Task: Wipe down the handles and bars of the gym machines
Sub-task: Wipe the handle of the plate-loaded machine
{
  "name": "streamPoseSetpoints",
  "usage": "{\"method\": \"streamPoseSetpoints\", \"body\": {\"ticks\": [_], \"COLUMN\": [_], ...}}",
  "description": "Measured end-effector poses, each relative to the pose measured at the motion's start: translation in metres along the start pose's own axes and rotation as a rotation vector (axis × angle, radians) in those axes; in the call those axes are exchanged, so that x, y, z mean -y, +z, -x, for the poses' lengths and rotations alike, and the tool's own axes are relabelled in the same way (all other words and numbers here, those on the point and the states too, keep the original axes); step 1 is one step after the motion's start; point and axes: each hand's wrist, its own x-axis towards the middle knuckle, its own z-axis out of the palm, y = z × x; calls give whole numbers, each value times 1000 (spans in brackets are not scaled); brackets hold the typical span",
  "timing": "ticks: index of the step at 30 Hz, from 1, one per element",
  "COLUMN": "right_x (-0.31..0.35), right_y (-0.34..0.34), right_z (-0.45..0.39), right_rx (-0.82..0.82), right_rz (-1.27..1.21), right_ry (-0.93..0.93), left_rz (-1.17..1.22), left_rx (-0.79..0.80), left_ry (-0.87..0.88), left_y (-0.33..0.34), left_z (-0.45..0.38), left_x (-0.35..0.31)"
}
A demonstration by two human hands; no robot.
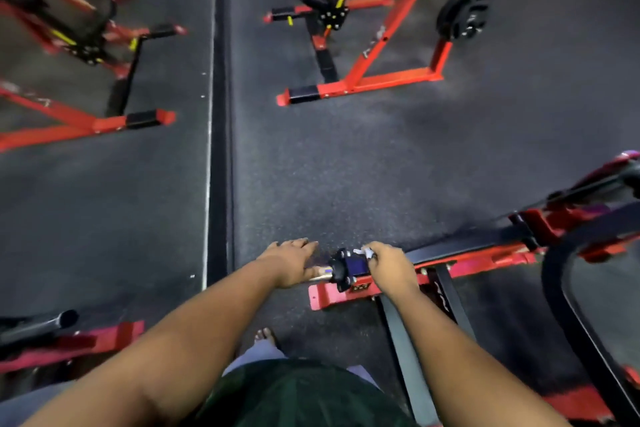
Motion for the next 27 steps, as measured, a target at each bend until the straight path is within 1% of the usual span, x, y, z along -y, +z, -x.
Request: {"method": "streamPoseSetpoints", "body": {"ticks": [10, 16, 20, 27], "right_x": [152, 244, 283, 328], "right_y": [60, 84, 89, 87], "right_z": [-72, -124, -150, -212], "right_rx": [78, 68, 89, 100], "right_rz": [58, 116, 212, 277], "right_ry": [-153, -259, -316, -367], "left_rz": [69, 102, 125, 114], "left_rx": [-19, -44, -67, -122], "left_ry": [-116, -185, -234, -261], "left_y": [-15, -43, -58, -116], "left_z": [21, 18, 15, -6], "left_x": [142, 220, 256, 310]}}
